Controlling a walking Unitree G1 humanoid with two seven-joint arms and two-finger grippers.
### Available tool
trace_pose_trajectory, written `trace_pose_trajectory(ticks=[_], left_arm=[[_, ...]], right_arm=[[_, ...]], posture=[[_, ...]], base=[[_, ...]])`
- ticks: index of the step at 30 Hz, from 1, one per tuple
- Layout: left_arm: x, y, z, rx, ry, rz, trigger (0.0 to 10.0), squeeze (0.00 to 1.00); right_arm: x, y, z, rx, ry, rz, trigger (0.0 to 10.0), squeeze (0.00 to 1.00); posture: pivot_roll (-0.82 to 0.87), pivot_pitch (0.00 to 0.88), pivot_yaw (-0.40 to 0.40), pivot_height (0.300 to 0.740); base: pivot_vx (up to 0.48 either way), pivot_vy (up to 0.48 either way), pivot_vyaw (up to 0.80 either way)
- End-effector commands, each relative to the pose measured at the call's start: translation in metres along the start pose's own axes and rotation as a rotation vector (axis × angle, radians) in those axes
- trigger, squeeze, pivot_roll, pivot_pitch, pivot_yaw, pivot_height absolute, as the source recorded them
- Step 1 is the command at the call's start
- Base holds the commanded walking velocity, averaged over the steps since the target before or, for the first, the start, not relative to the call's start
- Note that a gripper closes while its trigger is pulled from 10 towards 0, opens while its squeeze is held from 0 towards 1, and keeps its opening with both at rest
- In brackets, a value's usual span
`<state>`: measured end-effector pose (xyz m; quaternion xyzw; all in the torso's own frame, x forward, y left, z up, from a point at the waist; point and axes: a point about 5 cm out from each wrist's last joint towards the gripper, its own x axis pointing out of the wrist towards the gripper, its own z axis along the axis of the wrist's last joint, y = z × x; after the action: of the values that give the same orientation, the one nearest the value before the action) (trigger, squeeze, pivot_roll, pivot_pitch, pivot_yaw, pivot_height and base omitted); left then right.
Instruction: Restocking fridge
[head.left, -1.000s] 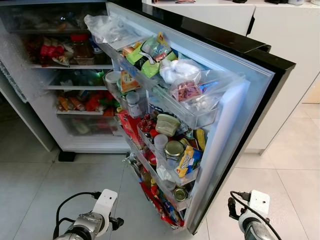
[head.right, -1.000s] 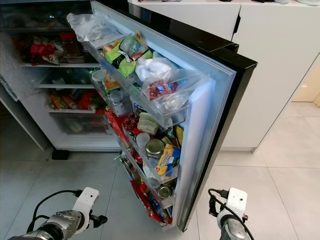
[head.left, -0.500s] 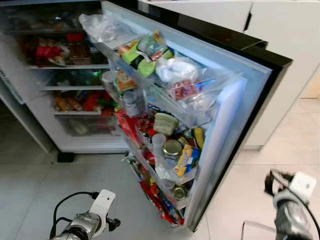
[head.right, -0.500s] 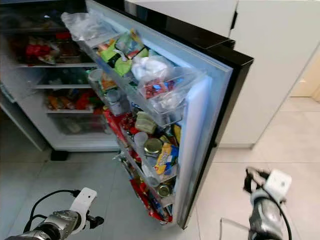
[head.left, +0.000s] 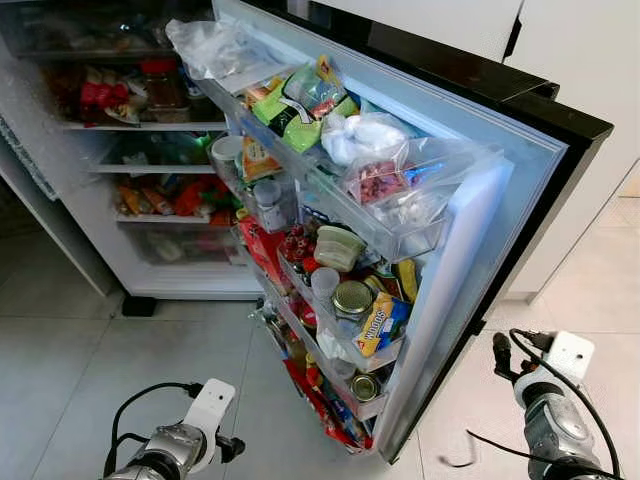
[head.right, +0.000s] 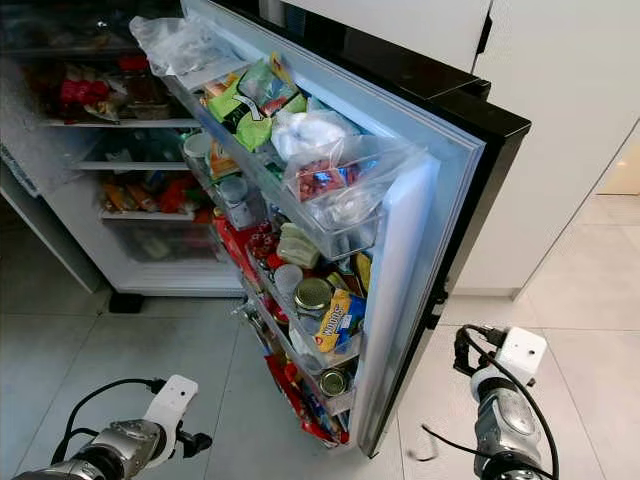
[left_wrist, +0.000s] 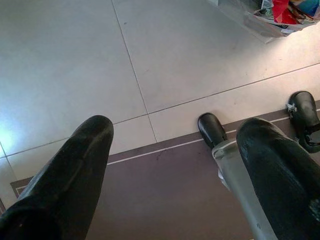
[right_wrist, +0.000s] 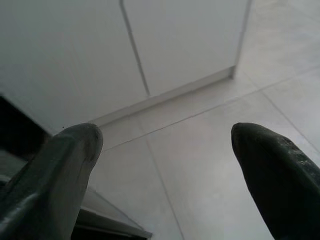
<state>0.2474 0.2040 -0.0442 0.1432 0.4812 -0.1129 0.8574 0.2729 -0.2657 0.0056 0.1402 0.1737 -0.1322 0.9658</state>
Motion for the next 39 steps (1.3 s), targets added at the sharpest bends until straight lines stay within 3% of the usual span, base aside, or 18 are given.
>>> trace_pose_trajectory(ticks=[1, 8, 11, 14, 19, 25, 32, 35, 39], left_arm=[[0.0, 0.001, -0.001, -0.002, 0.005, 0.0, 10.0, 0.0], [0.0, 0.001, -0.001, 0.004, 0.006, -0.005, 10.0, 0.0], [0.0, 0.002, -0.001, 0.006, 0.007, -0.007, 10.0, 0.0], [0.0, 0.002, -0.001, 0.006, 0.008, -0.007, 10.0, 0.0], [0.0, 0.002, -0.001, 0.005, 0.008, -0.006, 10.0, 0.0], [0.0, 0.001, 0.0, 0.001, 0.008, -0.008, 10.0, 0.0], [0.0, 0.001, 0.0, 0.008, 0.01, -0.017, 10.0, 0.0], [0.0, 0.001, 0.0, 0.007, 0.011, -0.017, 10.0, 0.0], [-0.001, 0.002, -0.002, 0.006, 0.039, -0.007, 10.0, 0.0]], right_arm=[[-0.001, 0.0, -0.001, -0.01, 0.017, 0.045, 10.0, 0.0], [-0.003, 0.004, -0.007, -0.074, 0.066, 0.15, 10.0, 0.0], [-0.003, 0.011, -0.006, -0.027, 0.063, 0.256, 10.0, 0.0], [-0.004, 0.015, -0.008, -0.036, 0.078, 0.317, 10.0, 0.0], [-0.007, 0.017, -0.012, 0.025, 0.097, 0.396, 10.0, 0.0], [-0.018, 0.032, -0.022, 0.129, 0.146, 0.672, 10.0, 0.0], [-0.031, 0.033, -0.035, 0.169, 0.252, 0.848, 10.0, 0.0], [-0.041, 0.033, -0.051, 0.074, 0.377, 0.916, 10.0, 0.0], [-0.041, 0.005, -0.072, -0.331, 0.525, 0.577, 10.0, 0.0]], posture=[[-0.07, 0.0, 0.019, 0.74], [-0.07, 0.0, 0.019, 0.74], [-0.07, 0.0, 0.019, 0.74], [-0.07, 0.0, 0.019, 0.74], [-0.07, 0.0, 0.016, 0.74], [-0.07, 0.0, 0.016, 0.74], [-0.07, 0.0, 0.014, 0.74], [-0.07, 0.0, 0.014, 0.74], [-0.06, 0.0, 0.012, 0.74]], base=[[0.0, 0.0, 0.0], [0.0, 0.0, 0.0], [0.0, 0.0, 0.0], [0.0, 0.0, 0.0], [0.0, 0.0, 0.0], [0.0, 0.0, 0.0], [0.0, 0.0, 0.0], [0.0, 0.0, 0.0], [0.0, 0.0, 0.0]])
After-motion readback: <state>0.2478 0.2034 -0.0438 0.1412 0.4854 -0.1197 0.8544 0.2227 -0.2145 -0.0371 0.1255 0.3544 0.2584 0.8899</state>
